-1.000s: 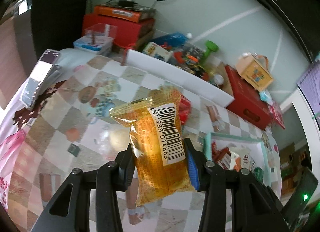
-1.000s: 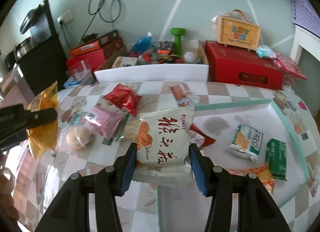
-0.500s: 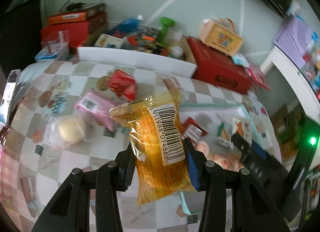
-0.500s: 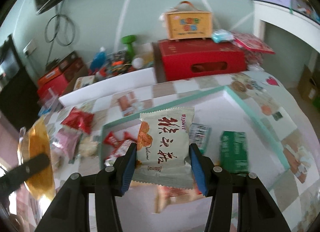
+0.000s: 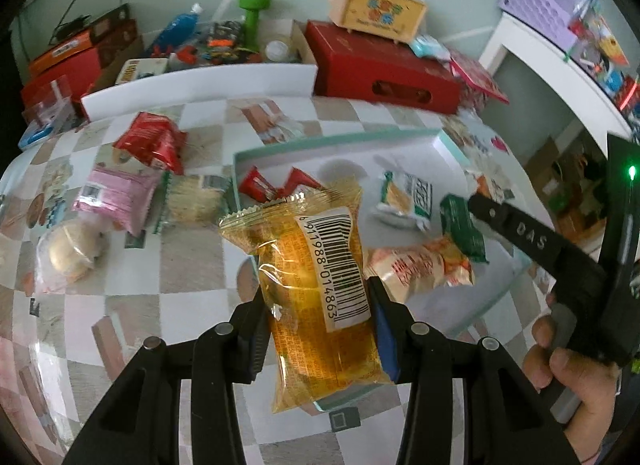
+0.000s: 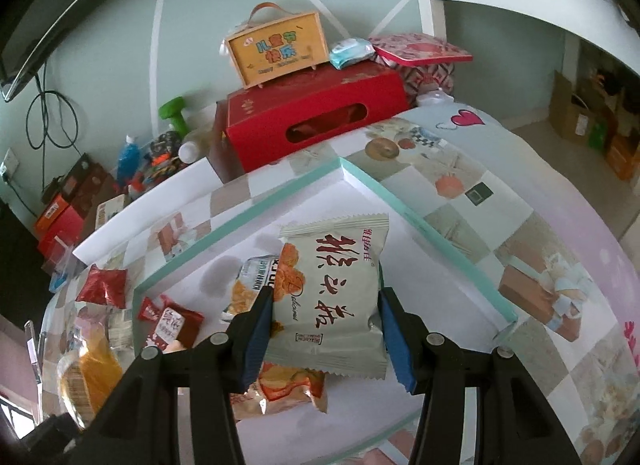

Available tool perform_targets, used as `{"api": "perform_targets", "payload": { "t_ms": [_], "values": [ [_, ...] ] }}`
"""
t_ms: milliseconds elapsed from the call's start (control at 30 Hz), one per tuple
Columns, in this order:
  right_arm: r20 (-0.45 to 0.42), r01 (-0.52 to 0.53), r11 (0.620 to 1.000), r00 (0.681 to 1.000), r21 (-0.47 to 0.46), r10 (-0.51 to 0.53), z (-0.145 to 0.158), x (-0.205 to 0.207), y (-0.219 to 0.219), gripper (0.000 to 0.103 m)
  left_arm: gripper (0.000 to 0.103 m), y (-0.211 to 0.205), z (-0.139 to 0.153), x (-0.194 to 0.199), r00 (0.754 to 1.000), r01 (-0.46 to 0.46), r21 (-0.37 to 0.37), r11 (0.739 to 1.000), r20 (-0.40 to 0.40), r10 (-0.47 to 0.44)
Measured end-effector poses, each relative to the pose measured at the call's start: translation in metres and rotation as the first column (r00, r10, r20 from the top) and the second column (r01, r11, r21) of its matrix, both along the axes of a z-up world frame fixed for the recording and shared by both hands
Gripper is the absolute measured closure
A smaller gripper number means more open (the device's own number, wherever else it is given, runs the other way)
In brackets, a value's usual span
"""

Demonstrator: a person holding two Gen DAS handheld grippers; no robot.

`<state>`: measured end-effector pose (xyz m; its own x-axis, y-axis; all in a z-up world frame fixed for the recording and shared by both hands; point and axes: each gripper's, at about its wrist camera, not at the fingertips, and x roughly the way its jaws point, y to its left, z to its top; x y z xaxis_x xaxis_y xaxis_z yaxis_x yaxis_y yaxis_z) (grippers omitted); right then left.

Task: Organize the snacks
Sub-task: 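Lower orange bag into tray and open left gripper while right releases white pastry pack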

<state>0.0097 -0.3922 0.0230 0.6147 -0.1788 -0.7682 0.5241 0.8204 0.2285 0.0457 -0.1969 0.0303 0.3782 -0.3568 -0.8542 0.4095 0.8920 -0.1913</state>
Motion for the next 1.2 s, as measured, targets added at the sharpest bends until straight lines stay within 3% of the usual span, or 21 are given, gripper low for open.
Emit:
{"api": "perform_targets", "payload": {
  "t_ms": [433, 500, 567, 833, 900, 967, 1200],
  "values": [
    [-0.025, -0.03, 1.0, 0.999, -0.009, 0.029, -0.007, 0.007, 0.007, 0.047, 0.056, -0.012, -0.015, -0.001, 0.999, 0.038, 0.033, 0.999, -0.022, -0.037],
    [-0.025, -0.03, 1.0, 0.999, -0.006, 0.03, -0.007, 0.007, 0.007, 0.046, 0.05, -0.013, -0.016, 0.0, 0.999, 0.039, 0.039, 0.999, -0.023, -0.038],
    [-0.024, -0.031, 1.0, 0.999, 0.002, 0.031, -0.008, 0.007, 0.007, 0.046, 0.032, -0.014, -0.015, -0.001, 0.999, 0.037, 0.053, 0.998, -0.013, -0.036],
    [-0.037, -0.036, 0.999, 0.999, -0.01, 0.035, -0.009, 0.01, 0.01, 0.045, 0.032, -0.012, -0.013, 0.0, 0.999, 0.035, 0.059, 0.998, -0.008, -0.035],
    [-0.038, -0.032, 0.999, 0.999, -0.019, 0.031, -0.008, 0.01, 0.011, 0.039, 0.031, -0.01, -0.012, 0.001, 1.0, 0.027, 0.059, 0.998, -0.006, -0.027],
    [-0.04, -0.025, 0.999, 0.999, -0.031, 0.023, -0.008, 0.01, 0.012, 0.023, 0.024, -0.008, -0.012, 0.002, 1.0, 0.013, 0.064, 0.998, 0.0, -0.013],
    [-0.062, -0.031, 0.999, 0.998, -0.045, 0.028, -0.01, 0.014, 0.014, 0.014, 0.013, 0.012, -0.012, 0.013, 0.996, -0.082, 0.023, 0.996, -0.015, 0.082]
  ]
}}
